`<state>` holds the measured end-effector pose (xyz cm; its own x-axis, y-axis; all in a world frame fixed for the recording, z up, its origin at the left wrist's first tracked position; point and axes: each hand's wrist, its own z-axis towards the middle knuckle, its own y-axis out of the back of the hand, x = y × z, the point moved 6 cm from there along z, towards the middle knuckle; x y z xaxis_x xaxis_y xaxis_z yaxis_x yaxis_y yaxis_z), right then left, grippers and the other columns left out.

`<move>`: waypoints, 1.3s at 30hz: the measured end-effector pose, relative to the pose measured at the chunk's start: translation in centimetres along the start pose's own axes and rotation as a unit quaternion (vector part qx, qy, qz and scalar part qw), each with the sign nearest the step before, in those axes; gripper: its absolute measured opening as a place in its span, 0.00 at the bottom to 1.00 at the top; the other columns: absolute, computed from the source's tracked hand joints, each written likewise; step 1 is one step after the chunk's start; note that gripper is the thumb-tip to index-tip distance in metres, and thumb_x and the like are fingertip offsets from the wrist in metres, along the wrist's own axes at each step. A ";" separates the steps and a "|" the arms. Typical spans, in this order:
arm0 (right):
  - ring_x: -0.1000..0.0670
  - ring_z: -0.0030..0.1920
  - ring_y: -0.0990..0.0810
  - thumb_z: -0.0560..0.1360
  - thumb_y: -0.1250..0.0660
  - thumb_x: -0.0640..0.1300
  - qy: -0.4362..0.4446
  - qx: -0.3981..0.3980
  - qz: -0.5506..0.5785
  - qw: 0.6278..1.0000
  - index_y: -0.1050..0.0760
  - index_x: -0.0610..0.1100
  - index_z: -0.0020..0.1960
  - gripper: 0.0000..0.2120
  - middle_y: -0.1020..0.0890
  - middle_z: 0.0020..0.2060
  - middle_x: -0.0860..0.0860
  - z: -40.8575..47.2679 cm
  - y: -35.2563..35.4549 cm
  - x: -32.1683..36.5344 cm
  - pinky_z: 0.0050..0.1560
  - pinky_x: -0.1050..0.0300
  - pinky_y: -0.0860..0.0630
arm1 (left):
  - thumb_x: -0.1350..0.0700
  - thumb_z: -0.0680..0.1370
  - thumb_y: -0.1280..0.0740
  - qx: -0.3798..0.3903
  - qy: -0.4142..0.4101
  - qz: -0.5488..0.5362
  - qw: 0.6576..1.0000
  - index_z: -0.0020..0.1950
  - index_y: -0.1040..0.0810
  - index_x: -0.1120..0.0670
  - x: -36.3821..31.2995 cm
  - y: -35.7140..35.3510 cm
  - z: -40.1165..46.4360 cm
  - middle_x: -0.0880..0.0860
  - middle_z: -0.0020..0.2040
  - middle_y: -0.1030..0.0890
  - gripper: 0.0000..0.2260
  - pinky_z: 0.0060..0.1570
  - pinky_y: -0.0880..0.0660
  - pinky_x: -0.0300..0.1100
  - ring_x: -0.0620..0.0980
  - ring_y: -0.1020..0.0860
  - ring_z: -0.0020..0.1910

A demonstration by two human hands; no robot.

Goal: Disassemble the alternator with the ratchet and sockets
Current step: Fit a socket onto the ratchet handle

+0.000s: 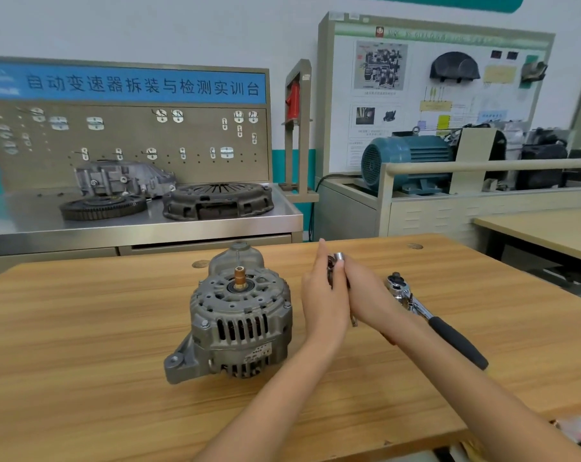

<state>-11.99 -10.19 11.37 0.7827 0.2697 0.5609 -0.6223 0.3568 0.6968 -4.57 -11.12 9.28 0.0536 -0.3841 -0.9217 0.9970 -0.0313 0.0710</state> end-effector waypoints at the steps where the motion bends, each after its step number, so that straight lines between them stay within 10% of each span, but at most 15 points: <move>1: 0.54 0.35 0.25 0.80 0.44 0.39 0.007 -0.002 0.007 1.000 0.33 0.45 0.48 0.04 0.25 0.36 0.53 -0.1 0.2 0.4 0.29 0.68 0.30 | 0.54 0.83 0.42 -0.001 -0.022 0.009 1.000 0.75 0.37 0.50 -0.6 0.2 0.0 0.50 0.67 0.27 0.20 0.52 0.36 0.22 0.34 0.32 0.56; 8: 0.56 0.33 0.26 0.79 0.41 0.38 0.036 0.004 0.033 0.999 0.29 0.43 0.50 0.03 0.24 0.36 0.53 -0.2 0.9 2.7 0.29 0.68 0.30 | 0.53 0.80 0.35 -0.102 -0.042 0.025 0.994 0.63 0.22 0.47 -2.8 2.0 -0.7 0.49 0.54 0.30 0.12 0.39 0.34 0.20 0.35 0.28 0.41; 13: 0.45 0.49 0.20 0.76 0.35 0.40 0.048 0.066 0.151 0.985 0.32 0.54 0.59 0.15 0.20 0.51 0.45 -0.2 1.3 4.1 0.47 0.54 0.22 | 0.56 0.79 0.33 -0.105 -0.083 -0.026 0.991 0.57 0.20 0.48 -4.8 3.7 -0.8 0.45 0.54 0.21 0.08 0.47 0.32 0.22 0.31 0.26 0.50; 16: 0.42 0.42 0.23 0.72 0.39 0.37 0.013 0.098 0.254 0.962 0.27 0.49 0.56 0.14 0.21 0.45 0.41 0.3 1.0 4.0 0.40 0.59 0.23 | 0.58 0.79 0.34 -0.084 -0.119 -0.108 0.983 0.56 0.20 0.48 -6.9 5.1 -1.0 0.44 0.45 0.18 0.09 0.42 0.27 0.25 0.34 0.21 0.45; 20: 0.54 0.29 0.32 0.78 0.43 0.37 -0.072 0.053 0.448 0.889 0.30 0.38 0.48 0.04 0.30 0.31 0.48 2.3 1.1 3.9 0.29 0.62 0.35 | 0.55 0.80 0.37 -0.040 -0.160 -0.135 0.977 0.56 0.22 0.43 -9.8 8.6 0.4 0.43 0.40 0.17 0.09 0.45 0.24 0.31 0.40 0.20 0.42; 24: 0.57 0.25 0.34 0.81 0.45 0.48 -0.101 0.116 0.582 0.798 0.27 0.34 0.56 0.17 0.30 0.27 0.52 3.9 0.9 5.5 0.23 0.67 0.37 | 0.56 0.81 0.39 0.039 -0.176 -0.053 0.982 0.60 0.22 0.46 -11.1 12.5 3.2 0.43 0.34 0.21 0.11 0.34 0.32 0.26 0.38 0.29 0.33; 39: 0.59 0.17 0.37 0.74 0.43 0.47 -0.154 0.345 0.676 0.633 0.29 0.40 0.34 0.15 0.35 0.20 0.54 5.1 -4.0 12.5 0.15 0.70 0.43 | 0.60 0.80 0.38 0.159 -0.208 0.078 0.962 0.66 0.32 0.45 -7.7 17.1 4.8 0.42 0.35 0.21 0.17 0.52 0.26 0.36 0.38 0.23 0.41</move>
<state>0.21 -12.78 17.84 -0.4439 -0.3121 0.8399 -0.6617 -0.5179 -0.5422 11.77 -13.11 19.46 0.1085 -0.7409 -0.6628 0.9073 -0.1986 0.3705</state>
